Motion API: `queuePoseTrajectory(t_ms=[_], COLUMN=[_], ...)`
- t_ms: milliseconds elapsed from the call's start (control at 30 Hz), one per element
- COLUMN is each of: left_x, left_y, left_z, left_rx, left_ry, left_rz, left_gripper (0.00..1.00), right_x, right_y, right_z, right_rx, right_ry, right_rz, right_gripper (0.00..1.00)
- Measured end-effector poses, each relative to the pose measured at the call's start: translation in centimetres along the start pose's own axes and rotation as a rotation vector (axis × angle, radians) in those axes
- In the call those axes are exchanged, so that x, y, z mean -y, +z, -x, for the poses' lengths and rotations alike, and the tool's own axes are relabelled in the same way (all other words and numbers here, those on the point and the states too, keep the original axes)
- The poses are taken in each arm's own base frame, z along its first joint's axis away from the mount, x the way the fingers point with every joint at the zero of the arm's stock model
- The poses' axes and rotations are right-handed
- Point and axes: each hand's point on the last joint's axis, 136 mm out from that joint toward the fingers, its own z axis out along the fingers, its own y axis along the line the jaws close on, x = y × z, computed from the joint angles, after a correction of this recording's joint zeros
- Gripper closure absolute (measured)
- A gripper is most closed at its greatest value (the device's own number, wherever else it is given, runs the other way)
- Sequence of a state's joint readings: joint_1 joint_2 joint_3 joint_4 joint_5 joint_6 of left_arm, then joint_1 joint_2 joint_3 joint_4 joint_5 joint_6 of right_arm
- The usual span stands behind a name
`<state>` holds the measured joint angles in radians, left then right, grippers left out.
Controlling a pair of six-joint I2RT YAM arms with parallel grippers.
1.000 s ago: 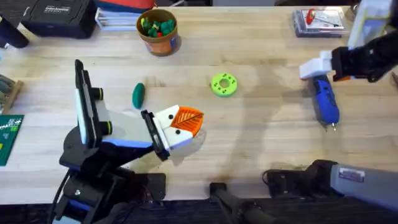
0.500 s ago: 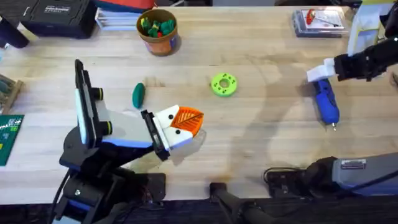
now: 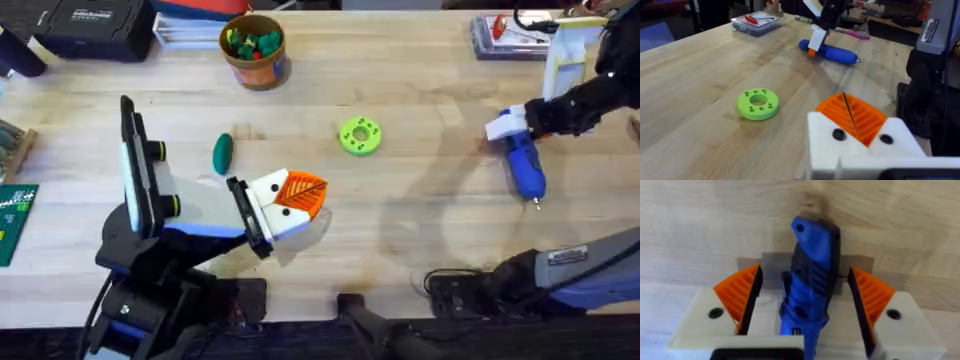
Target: Pick up the gripper from the table and insert it into the empty holder that is missing its gripper. Then pick up a screw, insert it into the mounting hole, and use the screwdriver to tighten it. Finally, clean up the table by picking up the vegetable and placing it into the bucket.
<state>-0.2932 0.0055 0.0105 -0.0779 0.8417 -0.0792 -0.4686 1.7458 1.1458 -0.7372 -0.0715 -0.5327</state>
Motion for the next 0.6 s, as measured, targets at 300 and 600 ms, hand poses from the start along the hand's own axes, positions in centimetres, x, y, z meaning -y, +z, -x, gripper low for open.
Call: queuePoseTrajectory(t_ms=[300, 600], left_x=[0.00, 0.00], left_y=[0.00, 0.00], left_z=[-0.01, -0.01], left_rx=[0.000, 0.000], left_ry=[0.000, 0.000], left_rz=[0.000, 0.000], left_gripper=[0.989, 0.989], right_x=[0.11, 0.21], right_y=[0.01, 0.05], right_z=[0.17, 0.18], right_rx=[0.007, 0.007], right_ry=[-0.012, -0.014], right_rz=[-0.004, -0.008], right_gripper=[0.585, 0.976])
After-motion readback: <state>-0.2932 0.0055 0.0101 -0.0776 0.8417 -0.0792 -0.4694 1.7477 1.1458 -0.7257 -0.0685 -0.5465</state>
